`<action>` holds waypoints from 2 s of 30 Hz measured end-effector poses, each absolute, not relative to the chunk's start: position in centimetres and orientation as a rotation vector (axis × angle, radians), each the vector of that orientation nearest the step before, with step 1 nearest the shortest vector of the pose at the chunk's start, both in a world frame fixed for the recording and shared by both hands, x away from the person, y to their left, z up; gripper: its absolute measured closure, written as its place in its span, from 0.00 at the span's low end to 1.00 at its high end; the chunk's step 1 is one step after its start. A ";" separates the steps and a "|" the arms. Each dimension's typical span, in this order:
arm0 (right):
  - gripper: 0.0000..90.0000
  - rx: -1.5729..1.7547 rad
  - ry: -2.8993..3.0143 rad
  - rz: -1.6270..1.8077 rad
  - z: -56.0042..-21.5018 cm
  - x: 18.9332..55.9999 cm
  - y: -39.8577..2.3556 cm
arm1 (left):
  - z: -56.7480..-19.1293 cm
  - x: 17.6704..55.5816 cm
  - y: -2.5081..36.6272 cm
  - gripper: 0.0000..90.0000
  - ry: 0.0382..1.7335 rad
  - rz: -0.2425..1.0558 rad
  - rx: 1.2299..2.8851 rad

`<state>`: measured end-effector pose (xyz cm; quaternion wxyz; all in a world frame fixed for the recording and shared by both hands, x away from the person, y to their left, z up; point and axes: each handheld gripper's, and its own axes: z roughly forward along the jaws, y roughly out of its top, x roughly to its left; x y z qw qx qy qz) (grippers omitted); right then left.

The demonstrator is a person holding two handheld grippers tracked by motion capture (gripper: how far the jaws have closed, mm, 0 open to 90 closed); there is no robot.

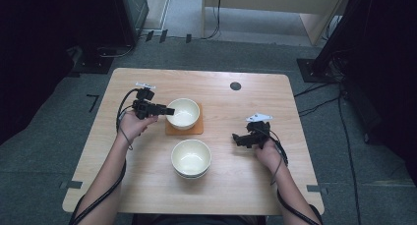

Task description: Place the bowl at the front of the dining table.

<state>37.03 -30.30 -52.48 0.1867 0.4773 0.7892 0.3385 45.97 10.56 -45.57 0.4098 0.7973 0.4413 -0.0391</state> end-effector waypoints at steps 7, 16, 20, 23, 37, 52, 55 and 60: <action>0.00 1.343 2.227 0.962 -52.5 37.0 -30.4 | -45.5 45.4 11.2 0.44 1.116 -0.102 2.007; 0.00 1.317 2.248 0.964 -52.5 37.3 -30.4 | -45.2 44.6 12.5 0.44 1.134 -0.082 1.996; 0.00 1.314 2.249 0.964 -52.5 37.3 -30.5 | -45.2 44.3 13.2 0.43 1.151 -0.079 1.989; 0.00 1.313 2.250 0.964 -52.5 37.3 -30.5 | -45.2 44.0 13.4 0.43 1.164 -0.064 2.001; 0.00 1.313 2.250 0.963 -52.5 37.3 -30.5 | -45.5 43.0 14.5 0.42 1.167 -0.042 2.019; 0.00 1.311 2.249 0.962 -52.5 37.3 -30.5 | -46.8 43.2 16.6 0.41 1.184 -0.036 1.999; 0.00 1.310 2.250 0.963 -52.5 37.3 -30.5 | -47.4 43.3 16.9 0.41 1.186 -0.028 2.008; 0.00 1.312 2.250 0.963 -52.5 37.3 -30.4 | -48.2 43.3 17.3 0.41 1.175 0.000 2.035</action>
